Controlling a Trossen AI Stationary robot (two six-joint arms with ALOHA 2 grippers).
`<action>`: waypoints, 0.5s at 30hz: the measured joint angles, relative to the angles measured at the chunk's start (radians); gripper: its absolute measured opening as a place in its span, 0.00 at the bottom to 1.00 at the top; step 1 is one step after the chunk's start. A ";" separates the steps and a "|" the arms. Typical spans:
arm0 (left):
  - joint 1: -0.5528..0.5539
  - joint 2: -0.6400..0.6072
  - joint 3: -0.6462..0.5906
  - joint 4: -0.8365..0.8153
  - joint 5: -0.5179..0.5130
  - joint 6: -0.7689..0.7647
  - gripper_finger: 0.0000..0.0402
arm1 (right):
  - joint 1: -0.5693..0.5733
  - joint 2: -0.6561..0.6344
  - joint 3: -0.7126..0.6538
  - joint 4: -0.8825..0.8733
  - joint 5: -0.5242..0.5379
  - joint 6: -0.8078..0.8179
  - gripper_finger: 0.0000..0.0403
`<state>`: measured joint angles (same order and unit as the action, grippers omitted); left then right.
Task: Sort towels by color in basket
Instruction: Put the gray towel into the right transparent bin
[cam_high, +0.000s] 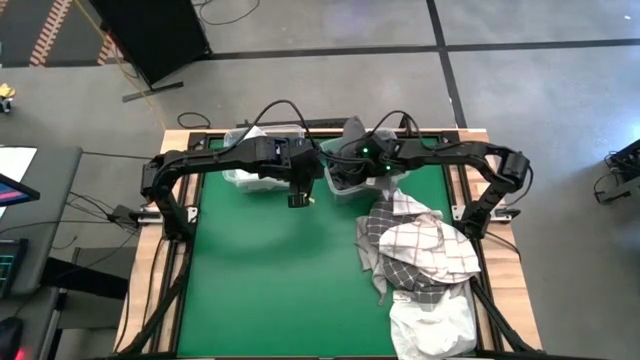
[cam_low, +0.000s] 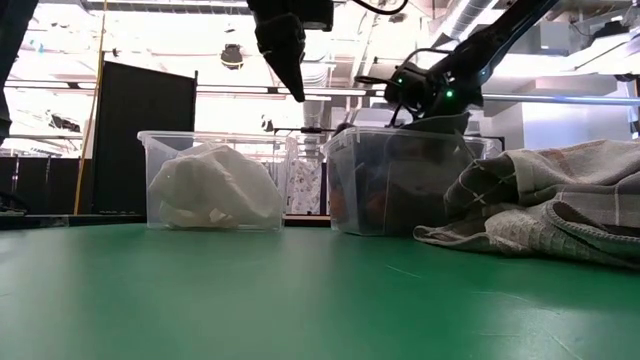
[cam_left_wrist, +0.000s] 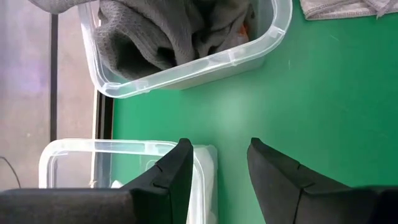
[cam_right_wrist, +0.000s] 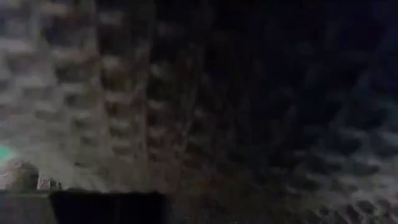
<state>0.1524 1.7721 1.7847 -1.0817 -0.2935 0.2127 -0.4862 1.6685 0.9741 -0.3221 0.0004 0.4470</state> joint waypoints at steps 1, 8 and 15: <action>0.000 0.000 0.000 0.000 0.000 0.000 0.36 | 0.000 -0.011 0.000 0.000 0.000 0.001 0.80; 0.000 0.000 0.000 0.000 0.000 0.000 0.36 | 0.004 -0.082 -0.002 -0.025 -0.005 -0.002 0.80; 0.000 0.000 0.000 0.000 0.000 0.000 0.36 | 0.017 -0.133 -0.002 -0.057 -0.005 -0.003 0.80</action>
<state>0.1524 1.7725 1.7847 -1.0819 -0.2935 0.2127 -0.4690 1.5352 0.9726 -0.3796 -0.0048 0.4436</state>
